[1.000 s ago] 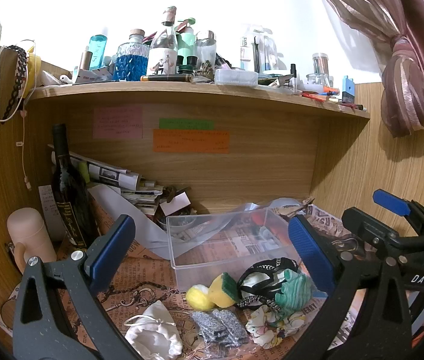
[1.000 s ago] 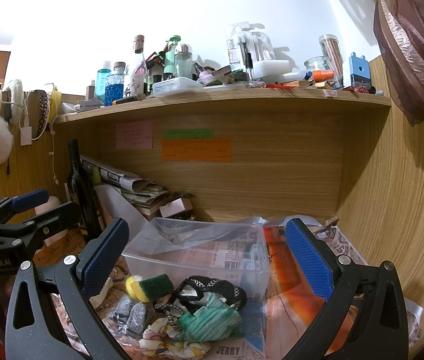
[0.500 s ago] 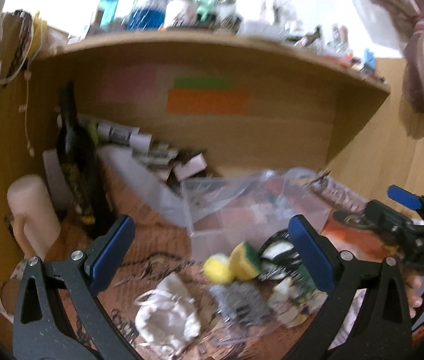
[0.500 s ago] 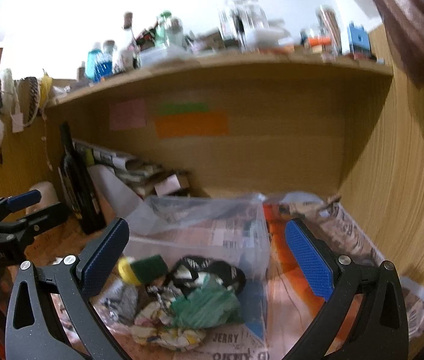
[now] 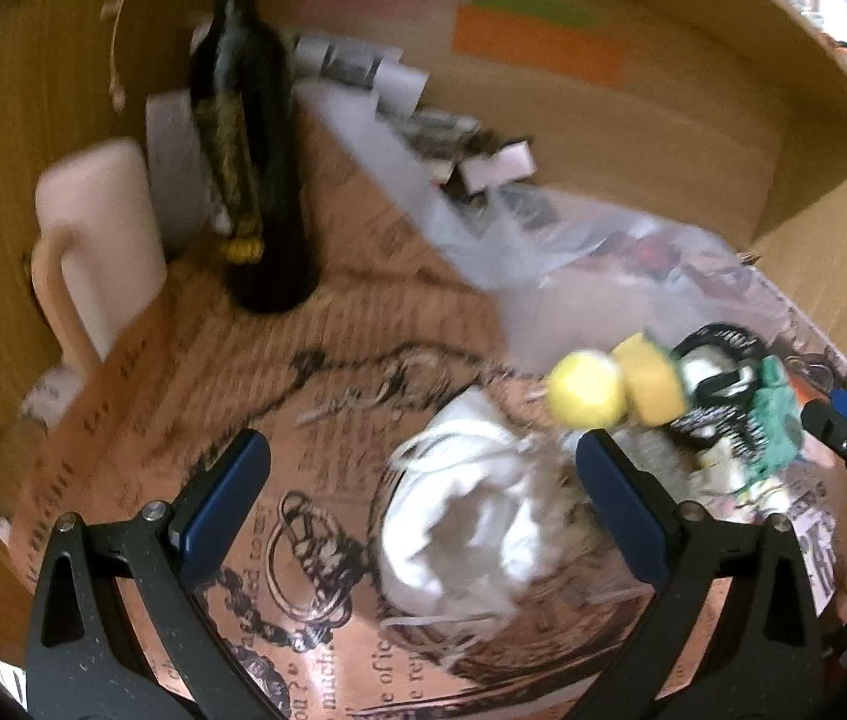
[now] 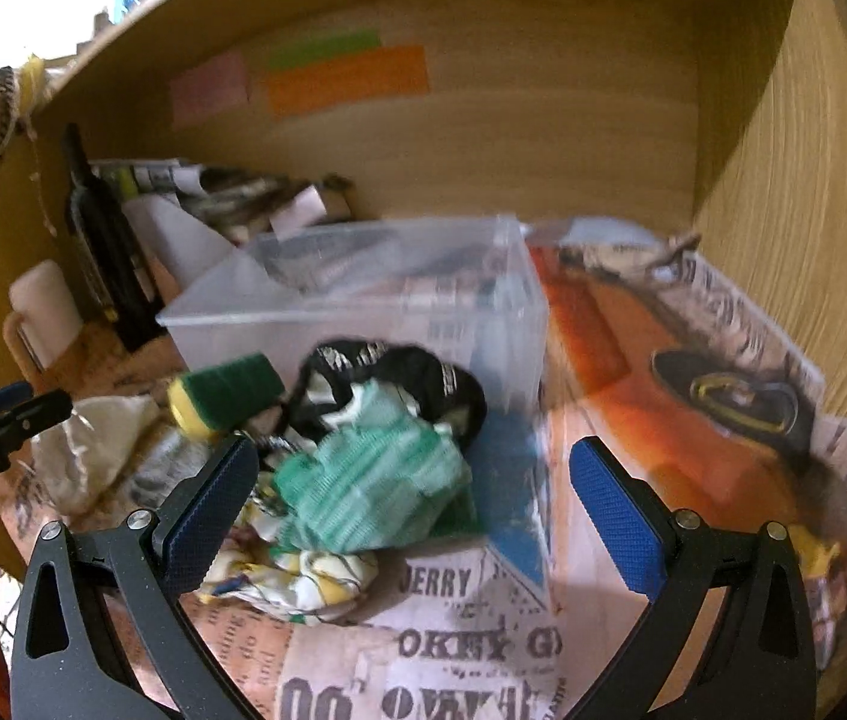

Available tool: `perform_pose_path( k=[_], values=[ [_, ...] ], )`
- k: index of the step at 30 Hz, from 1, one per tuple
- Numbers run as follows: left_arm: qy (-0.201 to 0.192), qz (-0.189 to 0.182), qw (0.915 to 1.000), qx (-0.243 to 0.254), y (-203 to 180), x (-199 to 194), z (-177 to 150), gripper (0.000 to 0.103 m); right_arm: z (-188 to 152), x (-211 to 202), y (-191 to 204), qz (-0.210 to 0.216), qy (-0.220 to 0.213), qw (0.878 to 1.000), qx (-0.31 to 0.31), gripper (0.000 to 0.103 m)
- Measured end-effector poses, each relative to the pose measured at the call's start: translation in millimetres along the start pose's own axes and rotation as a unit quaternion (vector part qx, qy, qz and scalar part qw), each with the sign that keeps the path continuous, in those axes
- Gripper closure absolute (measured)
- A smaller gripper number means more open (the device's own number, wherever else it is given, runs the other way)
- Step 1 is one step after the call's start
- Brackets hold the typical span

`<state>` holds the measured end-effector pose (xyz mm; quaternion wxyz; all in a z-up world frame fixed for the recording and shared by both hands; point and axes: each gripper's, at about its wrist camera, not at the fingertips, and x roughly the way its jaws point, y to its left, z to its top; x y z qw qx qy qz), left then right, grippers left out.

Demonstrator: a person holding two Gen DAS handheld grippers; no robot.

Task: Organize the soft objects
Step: 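Grasp the white cloth with the left tool while the right tool grasps the green glove, then carry the white cloth and green glove into the clear box and release both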

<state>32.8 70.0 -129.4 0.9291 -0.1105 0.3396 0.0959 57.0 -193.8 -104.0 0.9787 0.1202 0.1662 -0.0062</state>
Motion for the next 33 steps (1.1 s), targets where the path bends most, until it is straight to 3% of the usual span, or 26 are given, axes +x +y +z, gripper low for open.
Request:
perform_pose_path(
  k=[3, 7, 9, 15, 20, 26, 33],
  values=[
    [0.015, -0.005, 0.9998, -0.011, 3, 10, -5, 0.000, -5, 10, -3, -0.003, 0.015, 1.000, 0.010, 0.006],
    [0.021, -0.018, 0.9994, -0.022, 0, 17, -10, 0.004, -8, 21, -6, 0.011, 0.036, 0.999, 0.025, 0.023],
    [0.028, -0.027, 0.9992, -0.014, -6, 22, -10, 0.020, -9, 24, -8, 0.023, 0.044, 0.998, 0.033, 0.029],
    [0.041, -0.044, 0.9982, 0.004, -17, 25, -9, 0.054, -13, 29, -12, 0.061, 0.061, 0.995, 0.044, 0.059],
    [0.028, -0.040, 0.9987, 0.014, -18, 14, -6, 0.067, -13, 23, -11, 0.063, 0.048, 0.996, 0.042, 0.085],
    [-0.002, -0.038, 0.9992, 0.013, -11, -4, 10, 0.071, -6, 4, -15, 0.051, 0.007, 0.998, 0.035, 0.090],
    [-0.075, -0.042, 0.9953, 0.044, -22, -28, 45, 0.071, 14, -21, -21, 0.043, -0.039, 0.998, 0.031, 0.090]
  ],
)
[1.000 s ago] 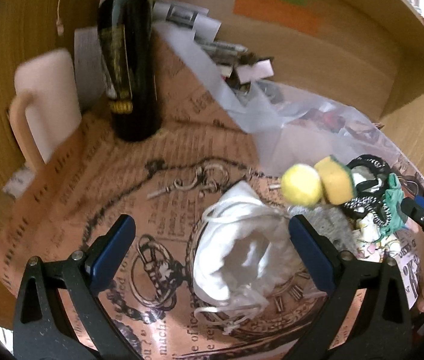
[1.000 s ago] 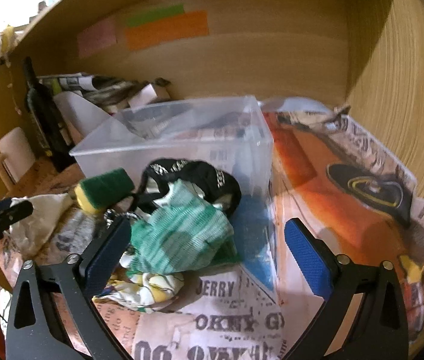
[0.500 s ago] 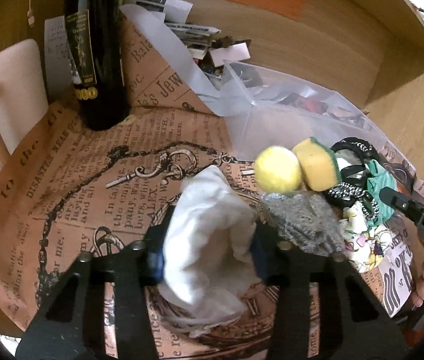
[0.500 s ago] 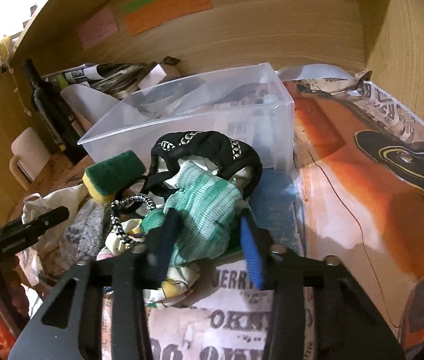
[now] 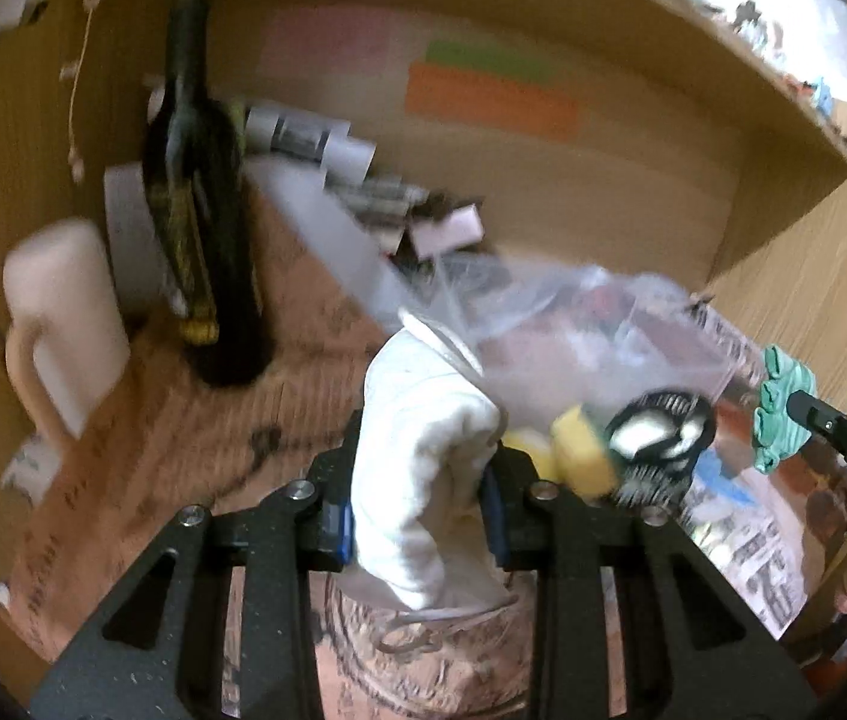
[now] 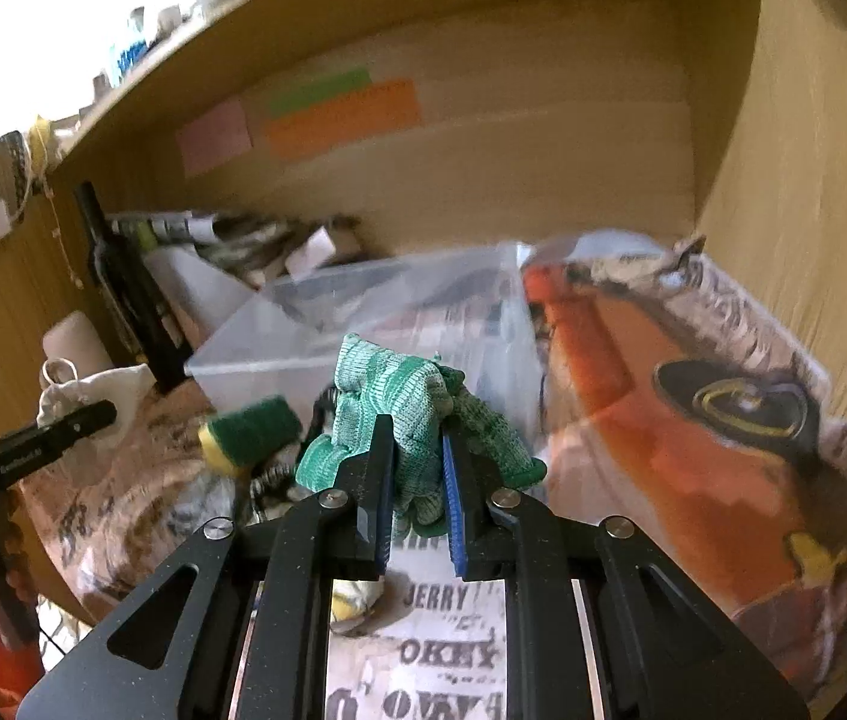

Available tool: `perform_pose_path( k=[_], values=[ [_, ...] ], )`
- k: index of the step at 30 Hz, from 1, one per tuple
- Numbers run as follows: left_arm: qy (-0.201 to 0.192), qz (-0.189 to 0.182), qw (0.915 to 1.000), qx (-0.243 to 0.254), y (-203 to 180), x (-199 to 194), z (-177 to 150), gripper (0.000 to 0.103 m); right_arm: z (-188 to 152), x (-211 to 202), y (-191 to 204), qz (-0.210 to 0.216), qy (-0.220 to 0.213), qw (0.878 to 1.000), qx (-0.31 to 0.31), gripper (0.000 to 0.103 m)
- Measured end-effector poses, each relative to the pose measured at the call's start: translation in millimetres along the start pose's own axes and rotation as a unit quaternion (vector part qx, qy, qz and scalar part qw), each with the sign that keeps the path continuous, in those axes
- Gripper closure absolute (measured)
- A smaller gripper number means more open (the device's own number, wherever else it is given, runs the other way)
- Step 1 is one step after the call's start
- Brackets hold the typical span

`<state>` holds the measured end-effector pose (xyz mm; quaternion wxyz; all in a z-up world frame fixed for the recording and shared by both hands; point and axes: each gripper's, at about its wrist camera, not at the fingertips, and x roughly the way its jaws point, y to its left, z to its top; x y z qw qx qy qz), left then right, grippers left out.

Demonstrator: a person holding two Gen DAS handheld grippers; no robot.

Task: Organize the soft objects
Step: 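Carry the white cloth and green glove into the clear box and release both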

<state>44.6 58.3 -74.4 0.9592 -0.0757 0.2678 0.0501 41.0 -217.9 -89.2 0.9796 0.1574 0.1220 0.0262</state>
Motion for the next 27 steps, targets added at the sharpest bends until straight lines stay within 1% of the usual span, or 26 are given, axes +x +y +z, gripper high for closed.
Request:
perform_pose_path(
  k=[6, 12, 14, 16, 20, 27],
  values=[
    [-0.042, -0.019, 0.9988, 0.015, -12, -3, 30, 0.071, 27, -13, -1, -0.012, -0.052, 0.999, -0.009, 0.090],
    [-0.059, -0.043, 0.9969, 0.030, -30, 11, 59, 0.071, 55, -10, 3, -0.017, -0.085, 0.996, -0.029, 0.090],
    [-0.054, -0.045, 0.9973, 0.023, -34, 19, 68, 0.071, 63, -4, 4, -0.015, -0.087, 0.995, -0.037, 0.090],
    [-0.046, -0.054, 0.9972, 0.025, -40, 30, 76, 0.071, 69, 3, 6, -0.012, -0.084, 0.995, -0.042, 0.090],
    [-0.021, -0.066, 0.9972, 0.031, -47, 54, 87, 0.071, 78, 21, 11, -0.008, -0.074, 0.996, -0.053, 0.090],
    [0.035, -0.068, 0.9960, 0.046, -62, 102, 93, 0.071, 84, 67, 12, -0.007, -0.022, 0.997, -0.068, 0.090]
  ],
)
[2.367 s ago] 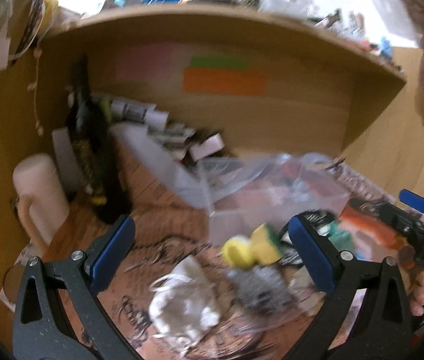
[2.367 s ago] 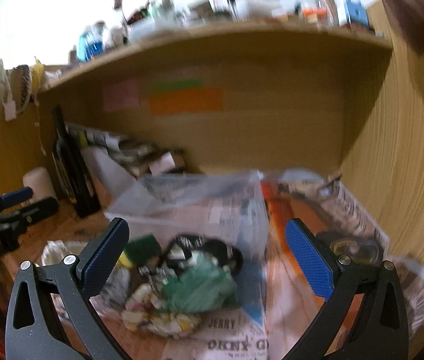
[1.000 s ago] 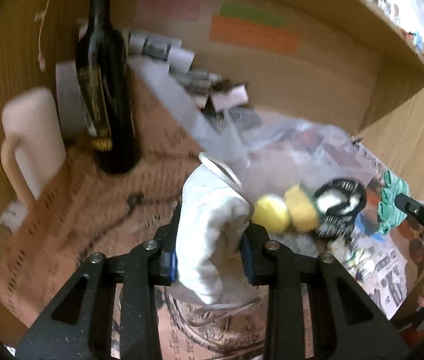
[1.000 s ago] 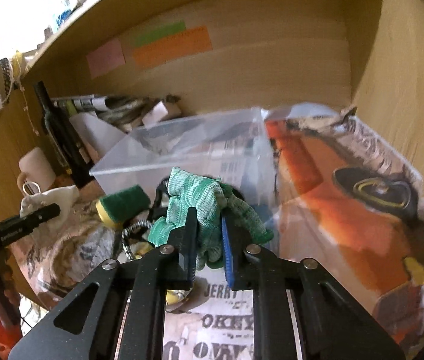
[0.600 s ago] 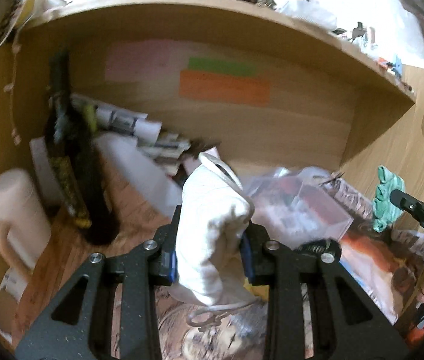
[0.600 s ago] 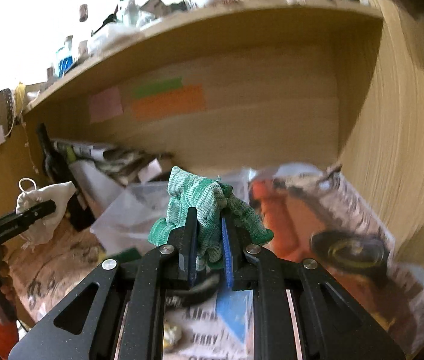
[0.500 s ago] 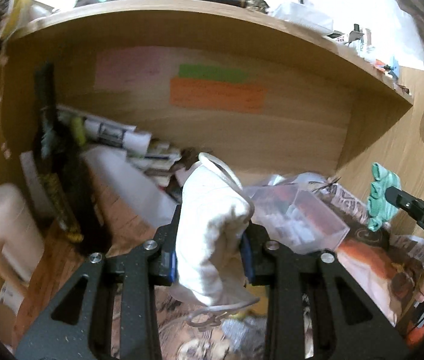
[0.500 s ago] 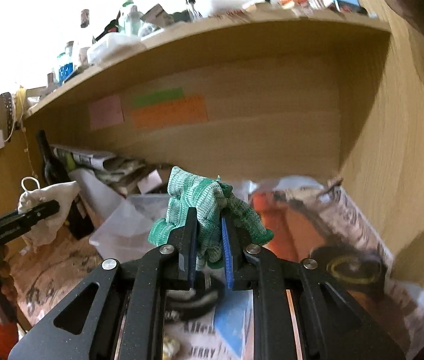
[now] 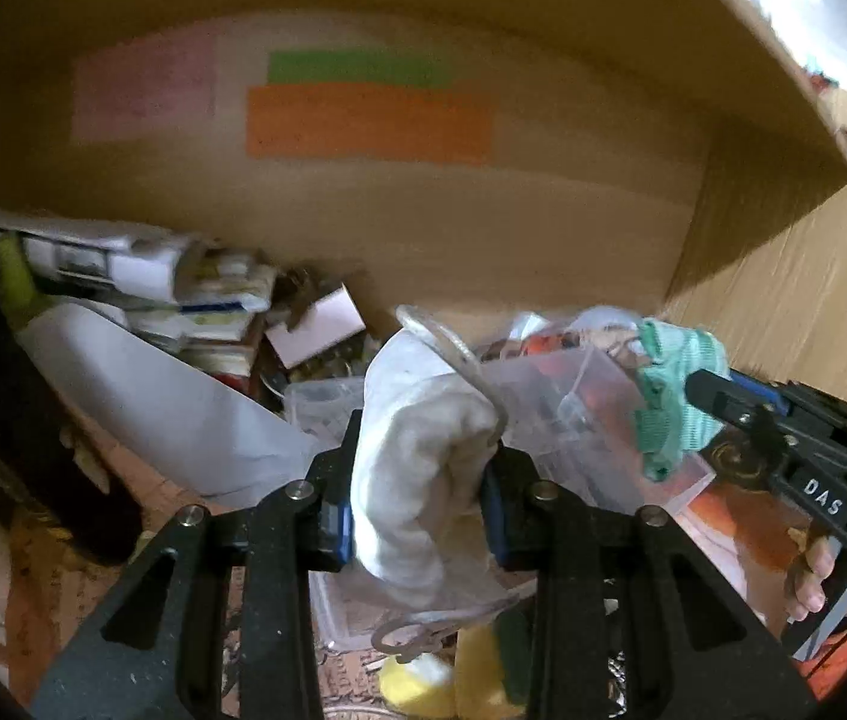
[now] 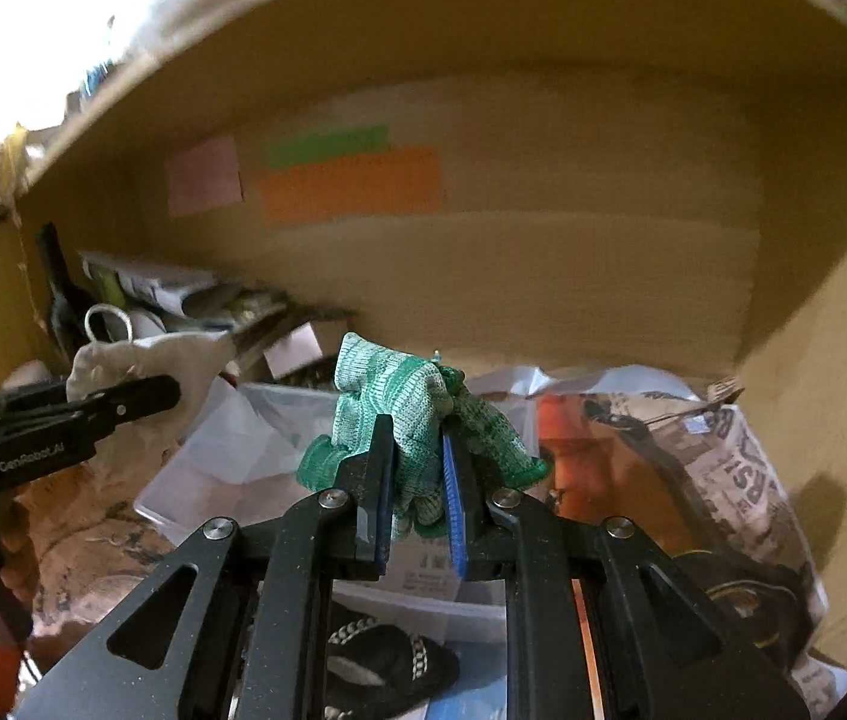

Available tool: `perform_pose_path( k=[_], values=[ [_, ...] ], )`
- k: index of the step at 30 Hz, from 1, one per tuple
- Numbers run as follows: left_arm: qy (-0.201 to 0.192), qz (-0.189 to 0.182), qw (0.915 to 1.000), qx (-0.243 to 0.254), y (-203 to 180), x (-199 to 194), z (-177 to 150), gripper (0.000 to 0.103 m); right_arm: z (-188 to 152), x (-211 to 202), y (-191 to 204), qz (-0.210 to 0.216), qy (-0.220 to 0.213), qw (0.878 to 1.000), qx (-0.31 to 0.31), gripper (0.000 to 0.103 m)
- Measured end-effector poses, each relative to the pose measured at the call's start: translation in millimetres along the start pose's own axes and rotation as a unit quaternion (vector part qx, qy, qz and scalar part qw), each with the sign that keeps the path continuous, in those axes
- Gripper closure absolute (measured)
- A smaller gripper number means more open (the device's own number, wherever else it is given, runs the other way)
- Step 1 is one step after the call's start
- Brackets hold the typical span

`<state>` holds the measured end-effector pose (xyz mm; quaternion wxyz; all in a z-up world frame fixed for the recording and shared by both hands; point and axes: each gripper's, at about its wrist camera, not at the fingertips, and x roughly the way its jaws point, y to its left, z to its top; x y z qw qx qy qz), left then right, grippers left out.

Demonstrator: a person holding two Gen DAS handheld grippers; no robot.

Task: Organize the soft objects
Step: 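Carry the white cloth and green glove into the clear box and release both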

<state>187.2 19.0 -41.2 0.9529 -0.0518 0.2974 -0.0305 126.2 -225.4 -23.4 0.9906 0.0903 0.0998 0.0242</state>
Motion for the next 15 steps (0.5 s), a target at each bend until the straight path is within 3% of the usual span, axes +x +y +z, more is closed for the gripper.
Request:
perform_pose_path(
  k=[6, 15],
  values=[
    [0.062, -0.013, 0.9980, 0.001, -2, 44, -3, 0.071, -6, 37, 2, 0.001, 0.054, 0.998, -0.010, 0.090],
    [0.124, -0.020, 0.9921, 0.009, -2, 90, -13, 0.071, -19, 75, 3, 0.000, 0.119, 0.993, -0.021, 0.089]
  ],
)
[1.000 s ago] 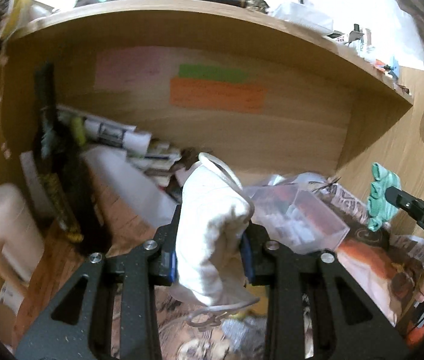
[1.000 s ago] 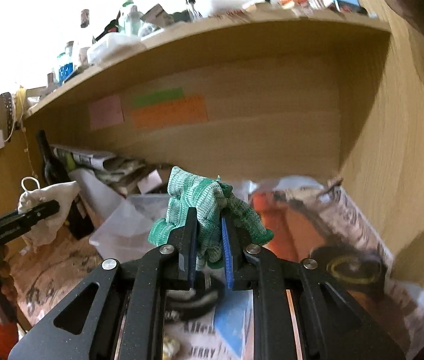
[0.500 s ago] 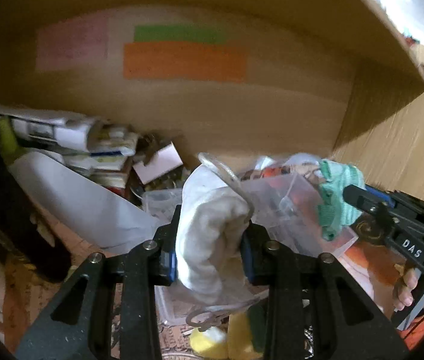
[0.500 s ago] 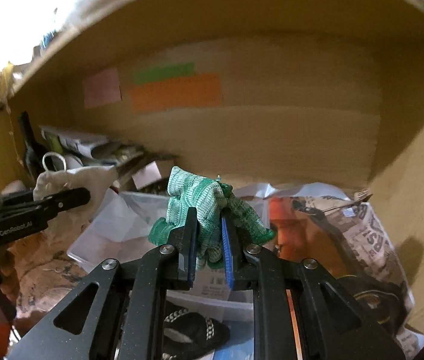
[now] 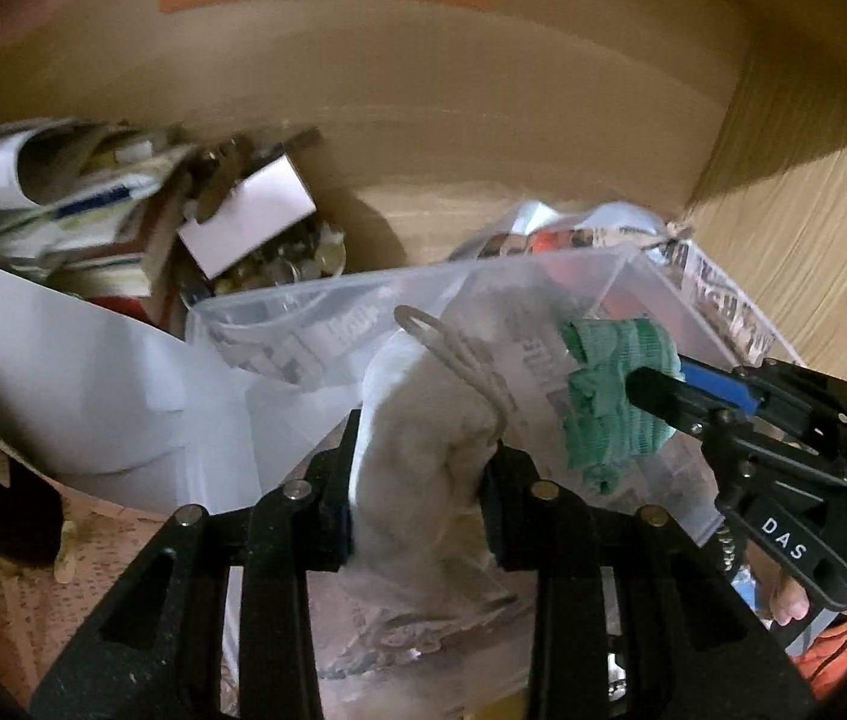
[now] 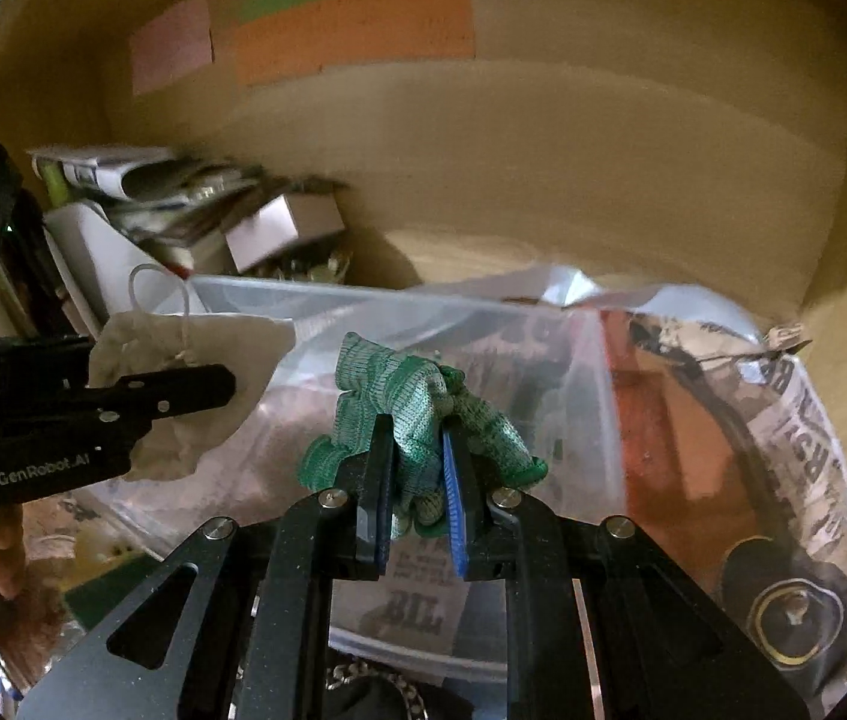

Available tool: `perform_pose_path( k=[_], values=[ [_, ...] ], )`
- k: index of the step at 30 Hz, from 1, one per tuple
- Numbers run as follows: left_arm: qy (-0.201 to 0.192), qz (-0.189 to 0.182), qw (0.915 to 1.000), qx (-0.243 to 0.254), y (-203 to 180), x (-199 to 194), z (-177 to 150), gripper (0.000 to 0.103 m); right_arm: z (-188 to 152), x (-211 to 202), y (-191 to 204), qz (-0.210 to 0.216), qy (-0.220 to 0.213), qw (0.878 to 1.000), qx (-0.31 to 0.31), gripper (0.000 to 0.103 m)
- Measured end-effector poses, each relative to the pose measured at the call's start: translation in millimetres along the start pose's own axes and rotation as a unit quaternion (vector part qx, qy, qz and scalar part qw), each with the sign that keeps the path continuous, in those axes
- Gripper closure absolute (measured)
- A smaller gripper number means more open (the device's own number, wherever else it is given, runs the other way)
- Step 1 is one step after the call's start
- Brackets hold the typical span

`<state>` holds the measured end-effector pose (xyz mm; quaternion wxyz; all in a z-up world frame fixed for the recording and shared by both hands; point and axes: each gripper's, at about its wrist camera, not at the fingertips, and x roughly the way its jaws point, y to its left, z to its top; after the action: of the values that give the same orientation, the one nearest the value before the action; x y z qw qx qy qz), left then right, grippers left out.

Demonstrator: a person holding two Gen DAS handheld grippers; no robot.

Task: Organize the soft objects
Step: 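Carry the white cloth and green glove into the clear box and release both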

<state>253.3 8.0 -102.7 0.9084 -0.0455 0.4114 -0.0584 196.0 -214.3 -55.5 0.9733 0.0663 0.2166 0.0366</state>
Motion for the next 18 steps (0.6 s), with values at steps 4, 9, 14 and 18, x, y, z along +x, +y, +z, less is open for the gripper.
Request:
perform_pose_path(
  k=[4, 9, 14, 18],
  values=[
    [0.001, 0.006, 0.9999, 0.011, -3, 4, 0, 0.068, -2, 8, 1, 0.001, 0.014, 1.000, -0.001, 0.087],
    [-0.006, 0.007, 0.9999, 0.012, -4, -4, -2, 0.049, -3, 6, 3, 0.000, 0.017, 1.000, -0.003, 0.080],
    [-0.033, 0.008, 0.9994, 0.008, -4, -26, -1, 0.040, 0, -7, 6, -0.005, -0.007, 1.000, -0.001, 0.057],
    [-0.067, 0.013, 0.9977, 0.008, -5, -54, -4, 0.026, 2, -28, 6, -0.010, -0.037, 0.999, 0.003, 0.044]
  ],
)
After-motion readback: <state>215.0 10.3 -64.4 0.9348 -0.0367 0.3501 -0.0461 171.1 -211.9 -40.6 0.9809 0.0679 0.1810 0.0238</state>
